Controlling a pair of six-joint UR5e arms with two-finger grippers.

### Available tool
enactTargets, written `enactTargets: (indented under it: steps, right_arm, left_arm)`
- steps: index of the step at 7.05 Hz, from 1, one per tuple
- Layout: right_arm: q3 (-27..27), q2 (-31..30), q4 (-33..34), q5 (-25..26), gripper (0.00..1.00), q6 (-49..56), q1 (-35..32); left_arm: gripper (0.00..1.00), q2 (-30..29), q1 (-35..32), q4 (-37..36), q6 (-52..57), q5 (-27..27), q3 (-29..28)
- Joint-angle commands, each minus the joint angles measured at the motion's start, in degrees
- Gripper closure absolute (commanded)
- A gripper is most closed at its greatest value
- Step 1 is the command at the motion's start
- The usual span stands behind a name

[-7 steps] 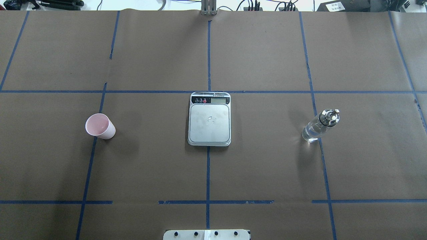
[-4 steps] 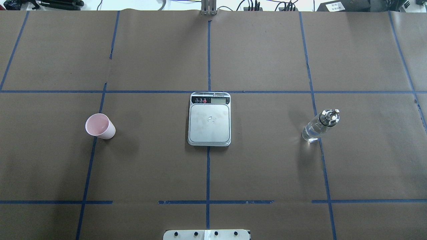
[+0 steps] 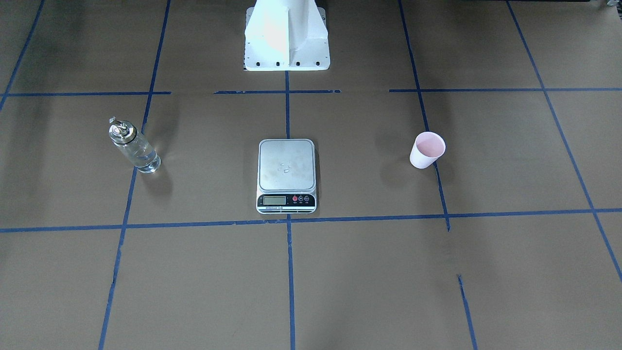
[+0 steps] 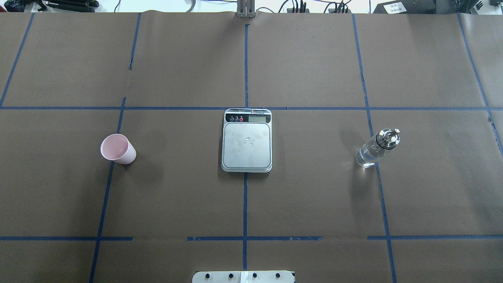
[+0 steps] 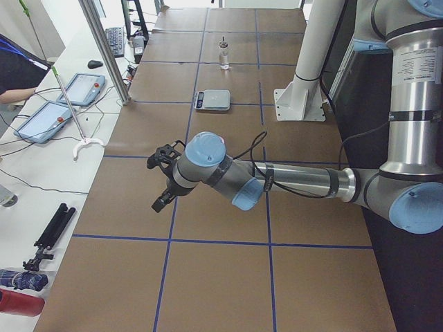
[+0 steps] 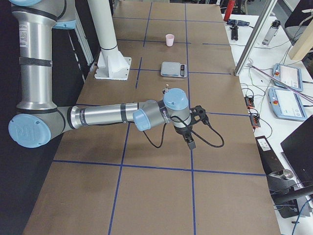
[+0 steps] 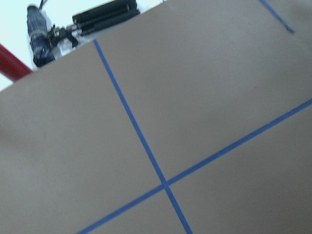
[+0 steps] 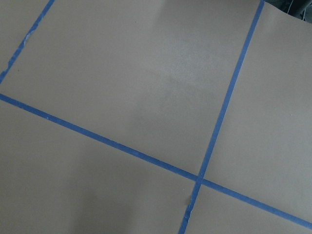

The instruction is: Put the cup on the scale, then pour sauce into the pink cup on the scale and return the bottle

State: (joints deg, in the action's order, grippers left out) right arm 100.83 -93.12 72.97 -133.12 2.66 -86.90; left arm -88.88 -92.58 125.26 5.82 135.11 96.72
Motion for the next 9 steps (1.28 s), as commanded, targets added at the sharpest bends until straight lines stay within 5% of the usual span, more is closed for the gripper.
enactTargets:
  steps: [1,4,7,9]
  right_arm:
    - [0.50,0.22,-0.11,-4.41,0.00,0.06,-0.02]
    - [-0.02,-0.04,-0.02,-4.78,0.00,-0.11,-0.02]
    - [-0.11,-1.09,-0.02,-5.04,0.00,-0.20,0.07]
    - [-0.28,-1.62,-0.02,-4.95,0.00,-0.11,-0.02]
  left_arm:
    - [0.00,-3.75,1.86,3.48,-10.61,3.66,-1.45]
    - [0.00,-1.58,12.91,8.68,-30.96,2.46,0.82]
    - [0.23,4.22,30.02,8.07,-53.03,-15.07,11.71]
    - [0.26,4.15,42.60,7.81,-65.36,-22.75,12.87]
